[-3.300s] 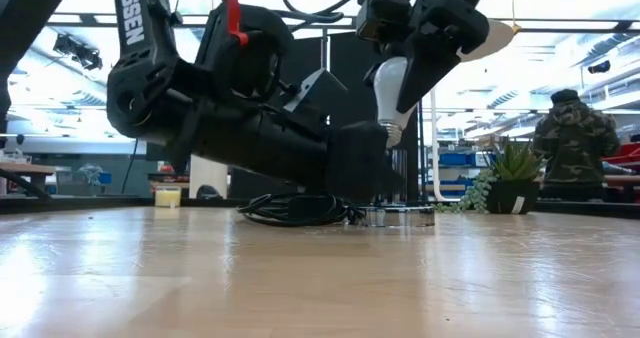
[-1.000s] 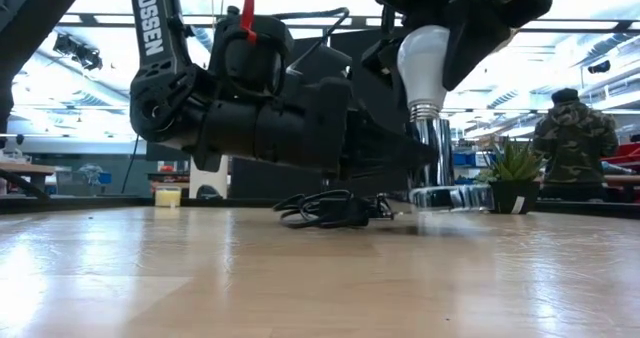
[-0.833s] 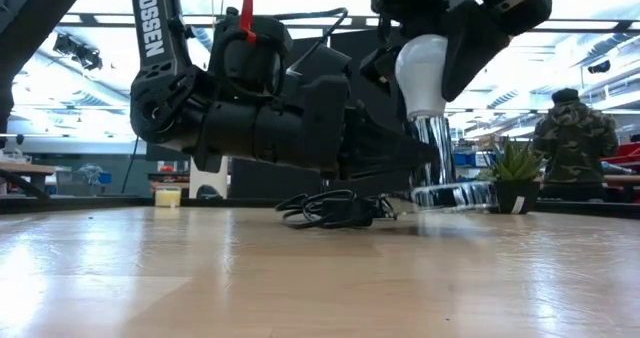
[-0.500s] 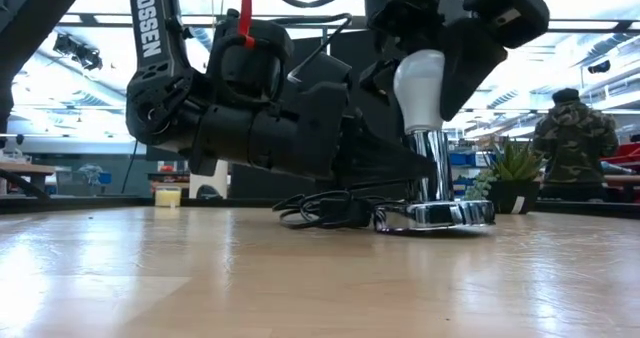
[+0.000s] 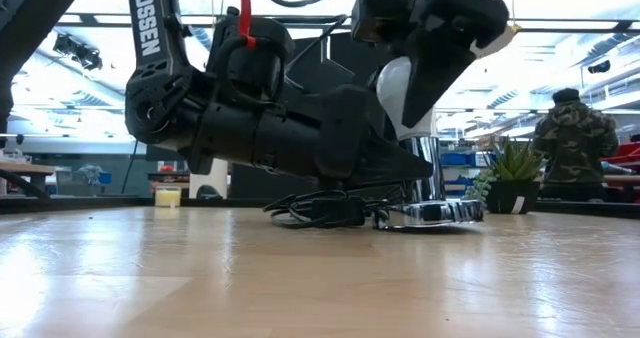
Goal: Screw lightbulb
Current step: Insert the white lightbulb into the metallic lamp
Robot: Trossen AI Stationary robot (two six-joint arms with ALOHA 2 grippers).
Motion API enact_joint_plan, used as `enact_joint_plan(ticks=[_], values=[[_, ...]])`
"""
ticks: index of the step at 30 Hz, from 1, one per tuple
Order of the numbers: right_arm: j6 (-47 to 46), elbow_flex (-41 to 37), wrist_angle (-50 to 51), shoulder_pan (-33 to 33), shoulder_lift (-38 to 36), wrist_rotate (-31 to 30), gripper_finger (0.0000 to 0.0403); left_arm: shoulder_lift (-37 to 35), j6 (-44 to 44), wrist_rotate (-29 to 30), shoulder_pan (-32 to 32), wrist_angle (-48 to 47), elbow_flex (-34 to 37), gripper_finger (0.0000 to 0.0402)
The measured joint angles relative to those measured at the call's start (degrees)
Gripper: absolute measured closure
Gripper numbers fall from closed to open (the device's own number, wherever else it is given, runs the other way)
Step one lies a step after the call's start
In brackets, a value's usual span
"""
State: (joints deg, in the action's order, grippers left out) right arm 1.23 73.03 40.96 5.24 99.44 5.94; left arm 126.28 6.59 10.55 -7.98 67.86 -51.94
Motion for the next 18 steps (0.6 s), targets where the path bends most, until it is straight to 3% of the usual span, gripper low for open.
enact_joint_plan(ticks=[7,18], values=[[-12.35,-0.02,0.72,0.52,-0.18,-2.36,0.0135,-0.02,1.22,3.94,-0.8,-0.16,-0.07,0.0223],[-25.58,-0.12,2.42,3.47,-0.11,-12.42,0.0135,-0.02,2.74,9.55,-1.26,-0.78,-0.11,0.0223]])
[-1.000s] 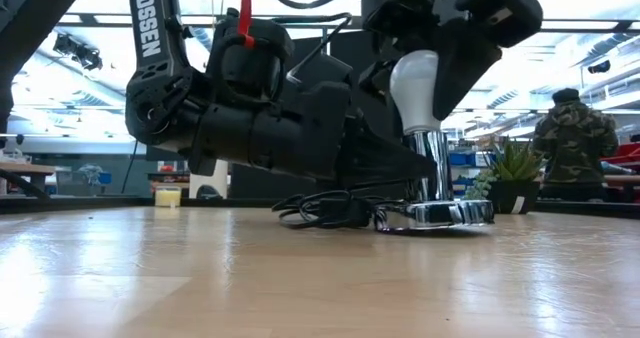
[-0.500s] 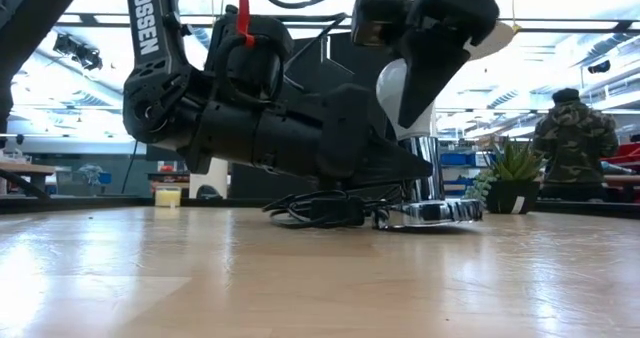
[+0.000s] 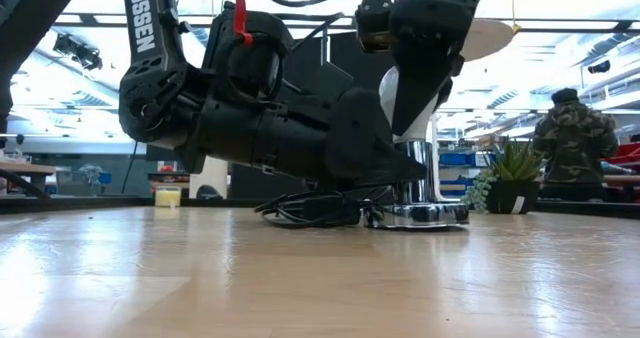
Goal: Screw lightbulb
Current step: Insert the white lightbulb into the metallic lamp
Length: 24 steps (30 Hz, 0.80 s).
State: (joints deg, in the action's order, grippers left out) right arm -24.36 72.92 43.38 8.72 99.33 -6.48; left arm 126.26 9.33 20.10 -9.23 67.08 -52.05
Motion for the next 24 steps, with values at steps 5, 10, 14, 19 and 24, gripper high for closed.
enact_joint_plan(ticks=[5,10,14,19,24], values=[[-6.36,-0.06,0.17,0.58,0.04,-2.54,0.0135,0.0,0.23,1.33,0.0,-0.02,0.0,0.0223],[-9.26,-0.06,0.21,0.72,0.05,-3.74,0.0135,-0.03,0.36,1.54,0.01,-0.3,0.0,0.0223],[-11.5,-0.12,-0.12,0.72,0.1,-4.95,0.0126,-0.11,0.4,1.89,0.09,-0.69,0.0,0.0223],[-10.22,-0.34,-1.57,0.72,0.39,-4.49,0.0093,-0.42,1.32,2.13,0.17,-0.08,-0.11,0.0223],[-8.66,-0.32,-2.82,0.82,0.35,-4.15,0.0045,-0.39,1.64,1.73,0.22,-0.45,-0.11,0.0223]])
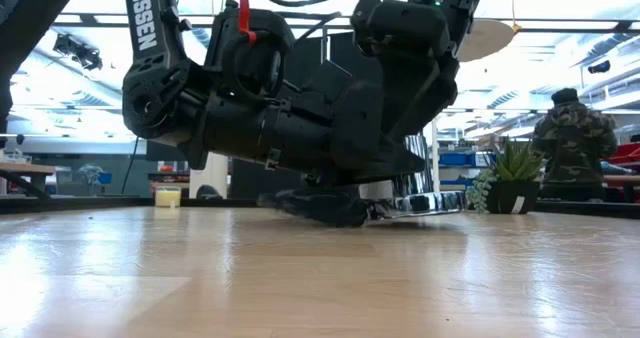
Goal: Screw lightbulb
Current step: Insert the white lightbulb into the metallic lamp
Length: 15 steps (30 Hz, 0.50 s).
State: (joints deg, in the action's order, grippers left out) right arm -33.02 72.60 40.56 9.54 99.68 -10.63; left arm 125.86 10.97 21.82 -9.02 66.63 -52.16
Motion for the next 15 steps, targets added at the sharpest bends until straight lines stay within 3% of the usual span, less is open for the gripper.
enact_joint_plan(ticks=[5,15], values=[[1.1,0.06,-0.03,0.71,-0.04,-1.84,0.0021,0.0,-0.13,0.06,-0.02,-0.21,0.02,0.0223],[3.18,0.16,0.58,1.42,-3.57,-3.55,0.0029,0.09,-0.23,0.86,-0.04,-1.53,0.07,0.0223]])
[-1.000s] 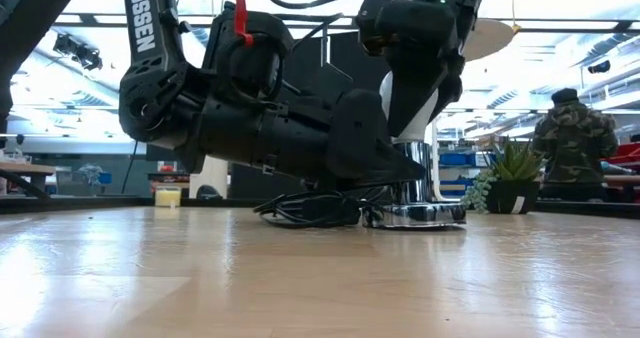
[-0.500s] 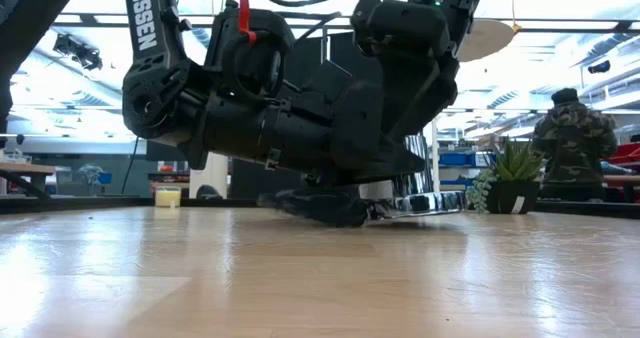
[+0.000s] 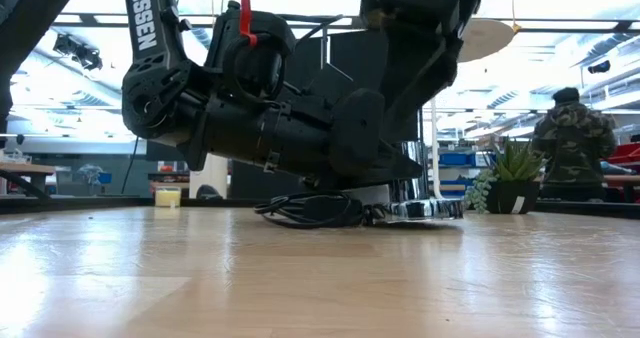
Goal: Screw lightbulb
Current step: Insert the white lightbulb into the metallic lamp
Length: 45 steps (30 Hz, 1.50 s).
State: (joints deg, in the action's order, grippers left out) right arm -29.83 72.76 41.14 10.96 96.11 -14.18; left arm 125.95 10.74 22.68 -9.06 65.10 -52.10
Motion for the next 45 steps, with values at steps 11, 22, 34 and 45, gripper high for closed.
enact_joint_plan(ticks=[11,22,34,45], values=[[2.36,0.1,5.51,-0.77,-3.88,-6.85,0.003,0.04,-1.26,-2.05,-0.02,-1.24,0.0,0.0223],[7.75,-4.76,-3.99,-6.37,-3.45,-5.69,0.0031,-0.02,-2.93,-8.99,-0.22,-7.03,0.83,0.0164],[8.54,-11.86,-10.8,-5.79,-6.22,-5.47,0.0031,-2.58,-2.68,-11.36,-0.41,-10.4,1.01,0.0122],[18.96,-12.15,-15.04,-7.28,-8.13,0.65,0.0031,-7.53,-1.23,-15.97,-0.44,-17.5,1.01,0.0122]])
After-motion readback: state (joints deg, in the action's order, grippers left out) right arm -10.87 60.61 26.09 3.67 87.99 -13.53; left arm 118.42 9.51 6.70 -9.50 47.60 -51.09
